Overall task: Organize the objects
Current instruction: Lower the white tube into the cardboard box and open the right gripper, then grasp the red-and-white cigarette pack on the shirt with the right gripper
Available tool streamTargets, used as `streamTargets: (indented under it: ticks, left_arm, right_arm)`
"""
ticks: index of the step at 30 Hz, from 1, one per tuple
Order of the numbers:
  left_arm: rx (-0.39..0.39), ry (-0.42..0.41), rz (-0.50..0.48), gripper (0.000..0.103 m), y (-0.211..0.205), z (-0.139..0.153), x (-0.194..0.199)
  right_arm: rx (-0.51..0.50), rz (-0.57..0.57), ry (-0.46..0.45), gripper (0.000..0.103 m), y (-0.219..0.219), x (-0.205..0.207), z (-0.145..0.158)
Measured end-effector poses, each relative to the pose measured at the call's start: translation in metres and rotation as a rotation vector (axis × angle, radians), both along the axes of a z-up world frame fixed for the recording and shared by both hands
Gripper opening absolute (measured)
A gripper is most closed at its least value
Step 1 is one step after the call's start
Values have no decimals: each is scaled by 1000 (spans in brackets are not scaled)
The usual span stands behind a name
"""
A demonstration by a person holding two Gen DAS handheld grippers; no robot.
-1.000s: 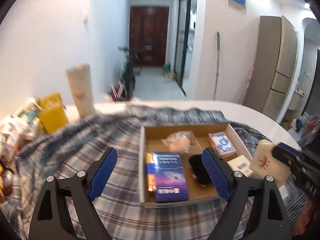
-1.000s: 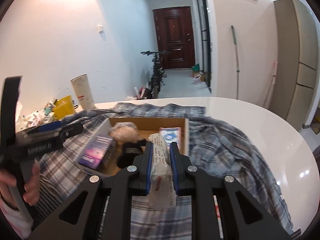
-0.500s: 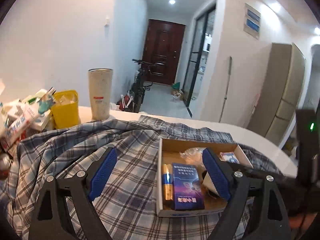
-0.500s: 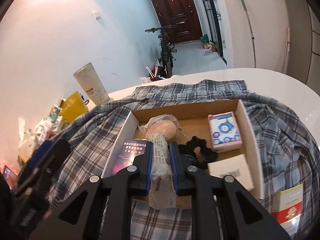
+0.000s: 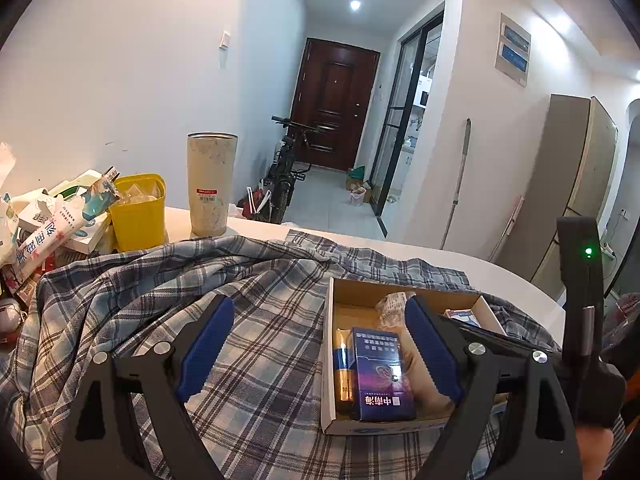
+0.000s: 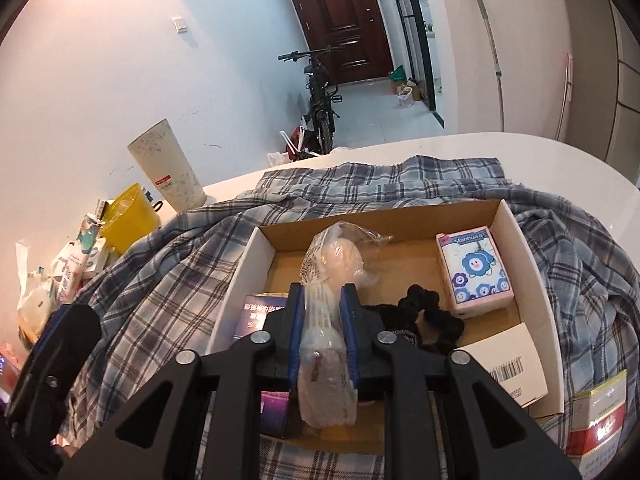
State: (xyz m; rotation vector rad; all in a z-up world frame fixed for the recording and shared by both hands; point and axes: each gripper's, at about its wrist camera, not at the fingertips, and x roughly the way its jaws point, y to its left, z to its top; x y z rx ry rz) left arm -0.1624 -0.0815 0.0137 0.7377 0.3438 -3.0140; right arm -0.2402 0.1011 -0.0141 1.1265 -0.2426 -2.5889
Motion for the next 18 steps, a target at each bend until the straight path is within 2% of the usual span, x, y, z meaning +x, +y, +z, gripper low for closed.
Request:
streamTargets:
  ticks: [1, 3, 6, 12, 18]
  left_arm:
    - [-1, 4, 1, 89, 0, 0, 1]
    - [-6, 13, -3, 89, 0, 1, 2]
    - [-18, 12, -5, 89, 2, 2, 3]
    - [-4, 23, -69, 89, 13, 27, 20]
    - [-93, 92, -196, 89, 50, 60, 54]
  right_arm:
    - [-1, -8, -3, 42, 2, 1, 1]
    - [-16, -27, 6, 61, 11, 5, 5]
    - [15, -17, 45, 61, 23, 15, 18]
    - [146, 6, 215, 63, 54, 60, 52]
    - [57, 37, 240, 65, 89, 92, 68]
